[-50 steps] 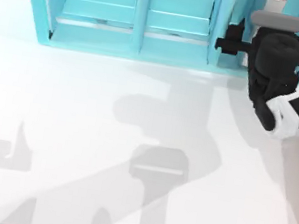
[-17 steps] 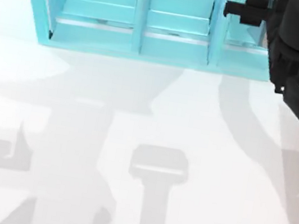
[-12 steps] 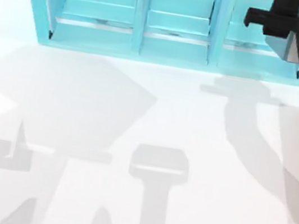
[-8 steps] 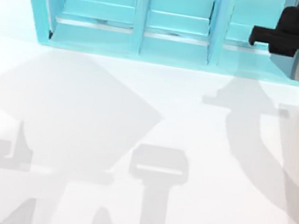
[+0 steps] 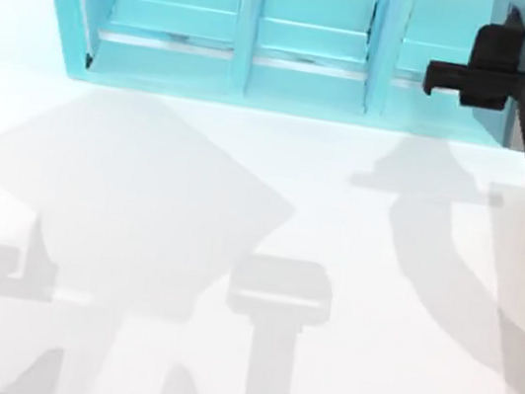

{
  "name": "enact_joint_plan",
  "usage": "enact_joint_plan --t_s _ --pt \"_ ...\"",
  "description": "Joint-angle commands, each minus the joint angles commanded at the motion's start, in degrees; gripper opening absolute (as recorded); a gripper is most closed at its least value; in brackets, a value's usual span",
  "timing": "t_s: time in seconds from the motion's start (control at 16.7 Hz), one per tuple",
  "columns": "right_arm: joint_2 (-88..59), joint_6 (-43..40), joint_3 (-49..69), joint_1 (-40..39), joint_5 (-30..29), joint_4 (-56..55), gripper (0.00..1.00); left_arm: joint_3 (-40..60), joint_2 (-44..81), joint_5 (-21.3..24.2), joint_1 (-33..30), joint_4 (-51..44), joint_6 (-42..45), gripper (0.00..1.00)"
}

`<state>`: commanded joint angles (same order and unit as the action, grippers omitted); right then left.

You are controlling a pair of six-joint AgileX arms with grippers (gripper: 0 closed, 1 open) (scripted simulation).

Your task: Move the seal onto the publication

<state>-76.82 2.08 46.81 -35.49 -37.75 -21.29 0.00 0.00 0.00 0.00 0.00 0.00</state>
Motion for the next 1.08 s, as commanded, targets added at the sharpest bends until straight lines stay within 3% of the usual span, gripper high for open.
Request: enact_joint_plan --t_s 0.24,0.84,1.08 --pt "-4.16 -12.45 -1.92 -3.3 -1.87 -3.98 0.0 0.0 0.0 0.0 0.0 0.0 0.0 1.0" --pt "-16.17 -59.15 -11.32 -14.0 -6.07 -17.08 0.0 0.0 0.0 0.0 0.0 0.0 0.0 1.0" --pt "-18.58 -70.93 -14.44 -16.6 -6.69 -20.58 0.0 0.0 0.0 0.0 0.0 0.0 0.0 1.0"
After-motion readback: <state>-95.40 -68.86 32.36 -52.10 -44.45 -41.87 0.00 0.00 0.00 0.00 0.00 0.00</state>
